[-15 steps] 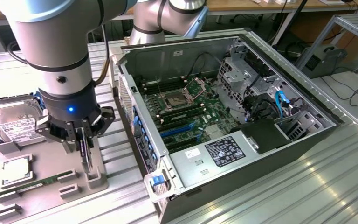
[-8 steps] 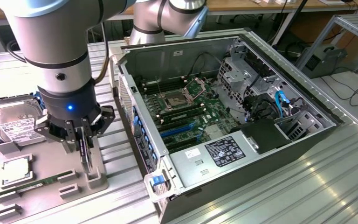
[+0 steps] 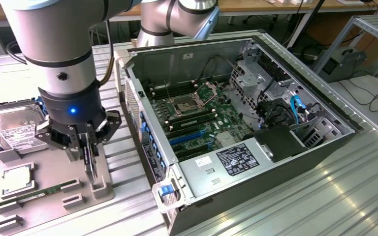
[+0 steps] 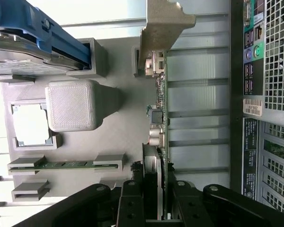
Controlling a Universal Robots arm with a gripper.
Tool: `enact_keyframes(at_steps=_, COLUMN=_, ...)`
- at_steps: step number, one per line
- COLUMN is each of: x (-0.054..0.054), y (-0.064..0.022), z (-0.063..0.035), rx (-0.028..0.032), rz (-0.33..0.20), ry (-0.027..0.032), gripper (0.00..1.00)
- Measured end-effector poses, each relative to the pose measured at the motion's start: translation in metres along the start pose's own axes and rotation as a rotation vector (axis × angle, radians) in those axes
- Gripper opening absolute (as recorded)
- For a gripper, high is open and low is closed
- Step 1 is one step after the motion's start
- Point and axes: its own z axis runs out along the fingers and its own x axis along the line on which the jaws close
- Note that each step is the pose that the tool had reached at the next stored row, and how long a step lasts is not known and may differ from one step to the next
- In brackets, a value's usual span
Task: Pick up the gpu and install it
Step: 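Pick up the gpu and move the gpu toward the slot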
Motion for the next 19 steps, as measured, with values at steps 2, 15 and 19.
enact_keyframes(at_steps=2, x=0.000, y=-0.0001, z=-0.0010, rx=0.0115, rz=0.000, ry=-0.0006, gripper=0.28)
enact_keyframes(at_steps=15, x=0.000, y=-0.0006, z=-0.0097, rx=0.0470, rz=0.001, ry=-0.0026, gripper=0.28)
enact_keyframes(at_steps=19, x=0.000, y=-0.0008, z=-0.0129, rx=0.0576, rz=0.002, ry=-0.0032, gripper=0.28)
